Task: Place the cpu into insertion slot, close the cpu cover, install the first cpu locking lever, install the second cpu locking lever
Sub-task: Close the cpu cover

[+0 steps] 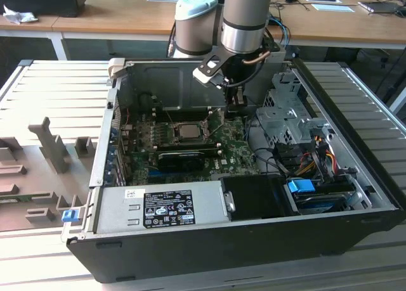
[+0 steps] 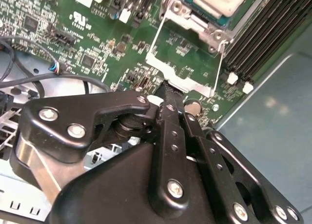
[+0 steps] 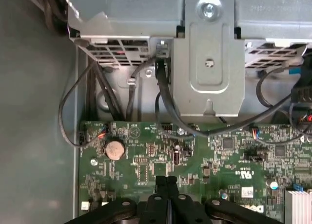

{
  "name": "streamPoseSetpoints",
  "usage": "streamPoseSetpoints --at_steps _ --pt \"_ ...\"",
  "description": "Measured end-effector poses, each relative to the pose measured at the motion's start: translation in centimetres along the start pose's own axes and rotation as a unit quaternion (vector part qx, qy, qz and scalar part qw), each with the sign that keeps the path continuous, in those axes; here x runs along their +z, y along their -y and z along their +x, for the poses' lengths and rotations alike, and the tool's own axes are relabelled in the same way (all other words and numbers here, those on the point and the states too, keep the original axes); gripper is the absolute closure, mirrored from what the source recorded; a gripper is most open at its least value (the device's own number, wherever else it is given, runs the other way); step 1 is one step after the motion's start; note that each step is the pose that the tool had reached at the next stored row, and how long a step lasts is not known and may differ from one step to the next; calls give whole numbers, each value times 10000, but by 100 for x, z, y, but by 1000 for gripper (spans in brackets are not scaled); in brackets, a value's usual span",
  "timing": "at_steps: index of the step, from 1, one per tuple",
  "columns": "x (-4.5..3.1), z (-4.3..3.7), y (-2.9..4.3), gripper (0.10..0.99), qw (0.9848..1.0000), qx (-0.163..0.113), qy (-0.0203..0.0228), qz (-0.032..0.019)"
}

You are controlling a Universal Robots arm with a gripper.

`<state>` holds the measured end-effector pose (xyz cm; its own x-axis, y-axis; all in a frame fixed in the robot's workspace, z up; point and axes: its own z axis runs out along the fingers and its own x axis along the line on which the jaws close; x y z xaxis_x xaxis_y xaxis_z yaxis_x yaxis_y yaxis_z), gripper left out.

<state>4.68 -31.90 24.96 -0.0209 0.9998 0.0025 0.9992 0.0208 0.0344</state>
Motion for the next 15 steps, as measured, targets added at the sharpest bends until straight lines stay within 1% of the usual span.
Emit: streamPoseSetpoints --at_steps 3,4,6,15 --pt "-2 1 61 980 10000 -1 0 0" --pt "-4 2 96 980 10000 0 0 0" --pt "-5 3 142 980 10000 0 0 0" --pt "-9 5 252 980 10000 0 0 0"
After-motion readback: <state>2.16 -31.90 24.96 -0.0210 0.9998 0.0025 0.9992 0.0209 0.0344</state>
